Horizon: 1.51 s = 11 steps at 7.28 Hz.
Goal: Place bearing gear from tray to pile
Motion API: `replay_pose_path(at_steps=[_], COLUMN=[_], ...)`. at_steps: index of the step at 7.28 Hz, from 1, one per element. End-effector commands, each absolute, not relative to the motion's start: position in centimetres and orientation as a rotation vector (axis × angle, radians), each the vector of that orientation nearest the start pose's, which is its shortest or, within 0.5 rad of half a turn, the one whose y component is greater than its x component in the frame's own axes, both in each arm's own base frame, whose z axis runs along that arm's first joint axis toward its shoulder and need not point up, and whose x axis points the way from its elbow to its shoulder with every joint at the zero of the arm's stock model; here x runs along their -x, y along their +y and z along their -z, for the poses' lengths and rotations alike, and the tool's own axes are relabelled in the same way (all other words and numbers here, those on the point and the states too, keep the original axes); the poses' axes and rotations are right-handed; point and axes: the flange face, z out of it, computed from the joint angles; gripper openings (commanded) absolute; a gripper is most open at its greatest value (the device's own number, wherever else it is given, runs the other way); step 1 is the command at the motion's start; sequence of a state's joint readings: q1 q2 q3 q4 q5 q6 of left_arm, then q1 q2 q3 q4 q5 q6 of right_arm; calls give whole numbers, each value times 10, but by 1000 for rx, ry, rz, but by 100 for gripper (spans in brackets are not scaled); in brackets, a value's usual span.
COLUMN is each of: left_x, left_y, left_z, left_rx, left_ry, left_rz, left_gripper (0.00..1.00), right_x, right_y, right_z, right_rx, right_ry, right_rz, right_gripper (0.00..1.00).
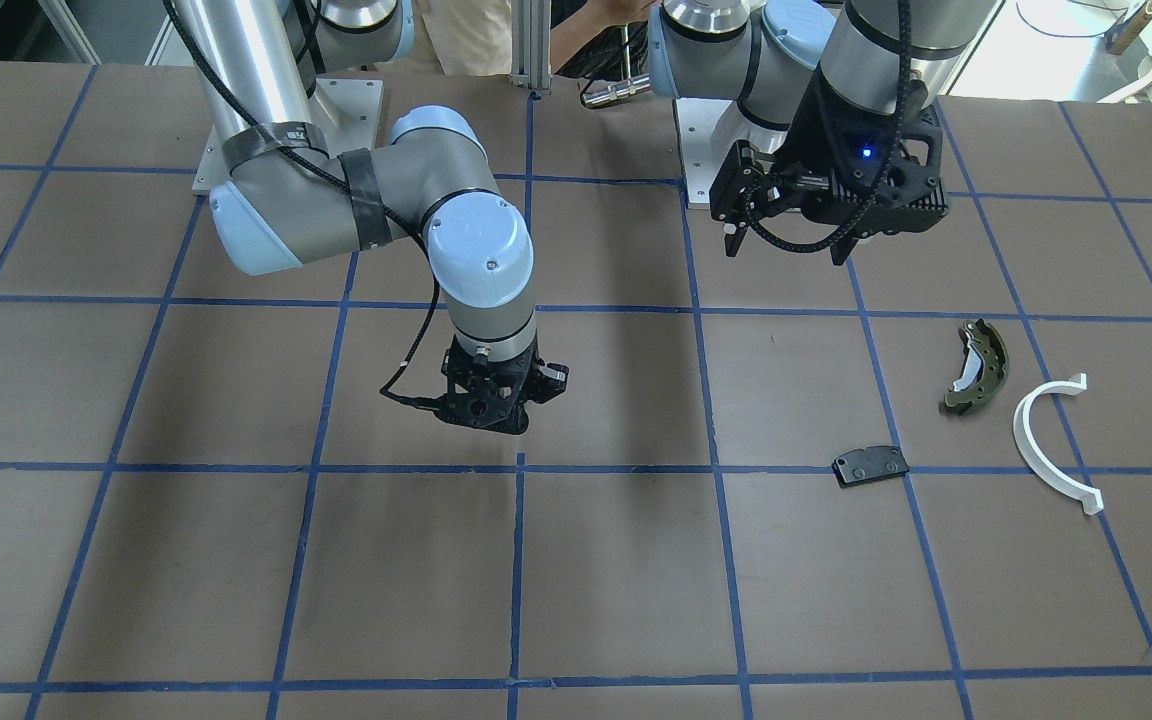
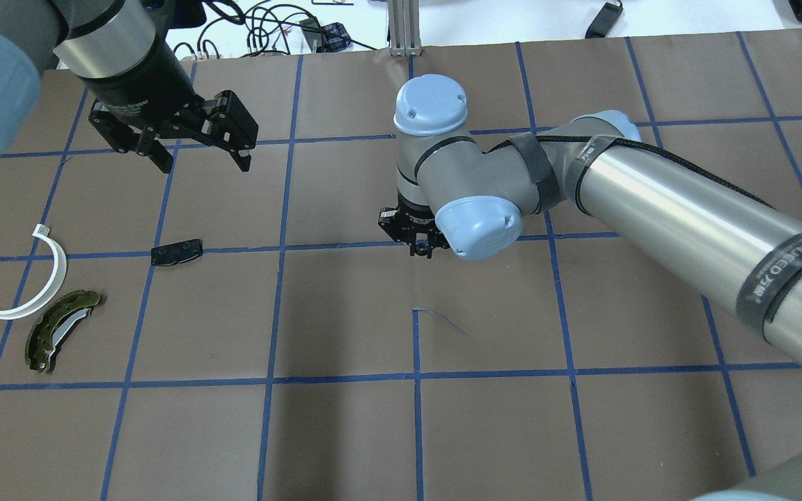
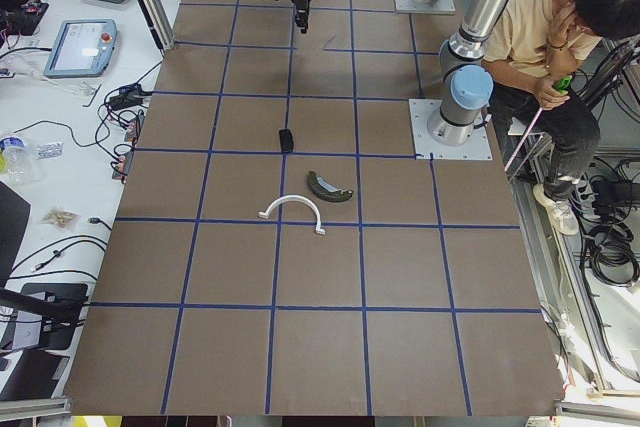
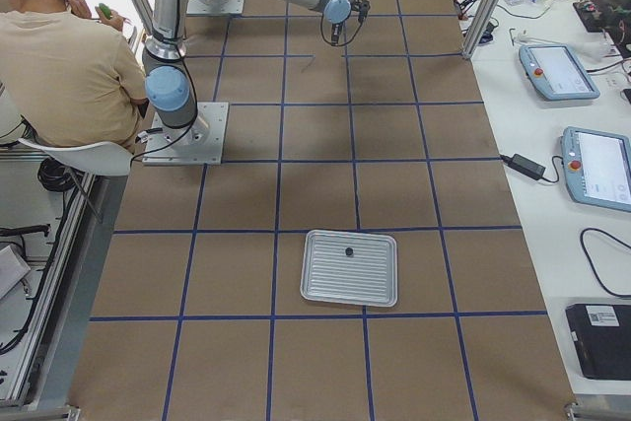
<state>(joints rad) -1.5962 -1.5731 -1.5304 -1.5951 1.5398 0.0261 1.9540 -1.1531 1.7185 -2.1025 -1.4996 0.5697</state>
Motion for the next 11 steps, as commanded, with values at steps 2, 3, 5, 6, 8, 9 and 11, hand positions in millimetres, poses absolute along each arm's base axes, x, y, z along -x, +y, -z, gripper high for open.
replay_pose_path(at_steps=[2,3,5,6,8,9,11], left_x=[149,149,149,150,155,166,212], left_y=[-490,-491,-489,-489,-492,-490,-484], left_z=[-504,-504,-500,-498,-489,-476,-443], left_rx=[-83,-81,-83,-80,-51,42,61], left_ry=[3171,3177,3173,3176,3173,3176,3176], left_rz=[19,22,7,2,-30,-70,-25], left_gripper=[100,100,100,100,100,100,100], right_x=[-360,-366,-370,-371,-372,-356,-273], right_y=[-476,-471,-469,-468,-476,-488,-525], right_z=[-206,-201,-194,-194,-207,-220,-249], right_rx=[-270,-252,-238,-238,-208,-168,-318], right_ry=[3060,3051,3051,3051,3035,3036,3050], right_rz=[-47,-30,-29,-29,47,97,115], right_gripper=[17,21,45,54,92,100,100])
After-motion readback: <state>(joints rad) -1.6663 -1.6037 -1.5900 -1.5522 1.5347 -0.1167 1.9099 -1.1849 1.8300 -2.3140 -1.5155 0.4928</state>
